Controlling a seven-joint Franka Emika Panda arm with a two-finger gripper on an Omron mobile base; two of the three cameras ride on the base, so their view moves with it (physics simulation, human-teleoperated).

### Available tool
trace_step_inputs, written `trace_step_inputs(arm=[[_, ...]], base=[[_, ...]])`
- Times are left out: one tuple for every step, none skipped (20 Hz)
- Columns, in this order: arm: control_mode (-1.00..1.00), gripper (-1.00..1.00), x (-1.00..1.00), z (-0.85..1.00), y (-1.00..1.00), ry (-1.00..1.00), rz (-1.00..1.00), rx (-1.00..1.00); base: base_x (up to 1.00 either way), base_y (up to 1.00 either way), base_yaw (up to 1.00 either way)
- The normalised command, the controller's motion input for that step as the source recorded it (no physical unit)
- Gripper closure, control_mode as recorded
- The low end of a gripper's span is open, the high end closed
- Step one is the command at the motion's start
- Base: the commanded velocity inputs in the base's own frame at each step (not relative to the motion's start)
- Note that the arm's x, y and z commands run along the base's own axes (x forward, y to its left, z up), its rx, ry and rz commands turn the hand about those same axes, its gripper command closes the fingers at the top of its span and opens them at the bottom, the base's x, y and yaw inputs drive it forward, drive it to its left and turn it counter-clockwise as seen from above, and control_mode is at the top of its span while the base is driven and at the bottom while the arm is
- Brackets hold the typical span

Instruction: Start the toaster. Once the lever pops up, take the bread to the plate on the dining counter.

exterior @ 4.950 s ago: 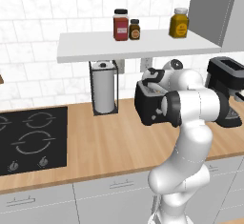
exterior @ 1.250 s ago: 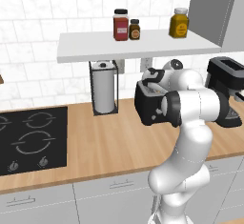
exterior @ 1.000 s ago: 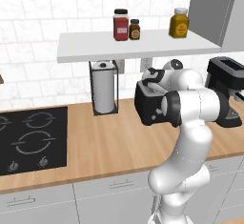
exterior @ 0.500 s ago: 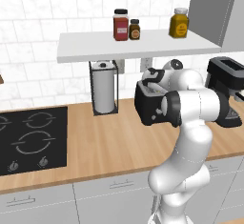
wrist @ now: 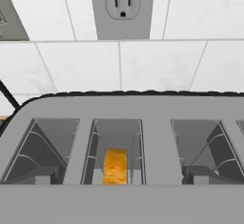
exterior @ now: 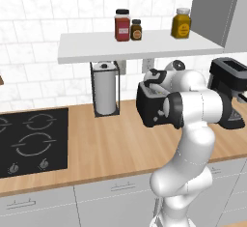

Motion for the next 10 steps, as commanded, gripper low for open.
trace_step_inputs(arm=[[-1.00, -1.00, 0.00, 0.00, 0.00, 0.00, 0.00, 0.00], [-1.00, -1.00, 0.00, 0.00, 0.00, 0.00, 0.00, 0.00], [-1.00, -1.00, 0.00, 0.00, 0.00, 0.00, 0.00, 0.00], [-1.00, -1.00, 0.00, 0.00, 0.00, 0.00, 0.00, 0.00], [-1.00, -1.00, -0.03, 0.00, 0.00, 0.00, 0.00, 0.00], [-1.00, -1.00, -0.09, 0.00, 0.00, 0.00, 0.00, 0.00], [-1.00, -1.00, -0.16, 0.00, 0.00, -0.04, -0.01, 0.00], [-1.00, -1.00, -0.18, 0.00, 0.00, -0.05, -0.01, 0.00], [-1.00, -1.00, -0.19, 0.00, 0.00, -0.05, -0.01, 0.00], [-1.00, -1.00, -0.20, 0.00, 0.00, -0.05, 0.00, 0.00]], base=[[0.00, 0.00, 0.00], [0.00, 0.00, 0.00], [0.00, 0.00, 0.00], [0.00, 0.00, 0.00], [0.00, 0.00, 0.00], [0.00, 0.00, 0.00], [0.00, 0.00, 0.00], [0.00, 0.00, 0.00], [0.00, 0.00, 0.00], [0.00, 0.00, 0.00]])
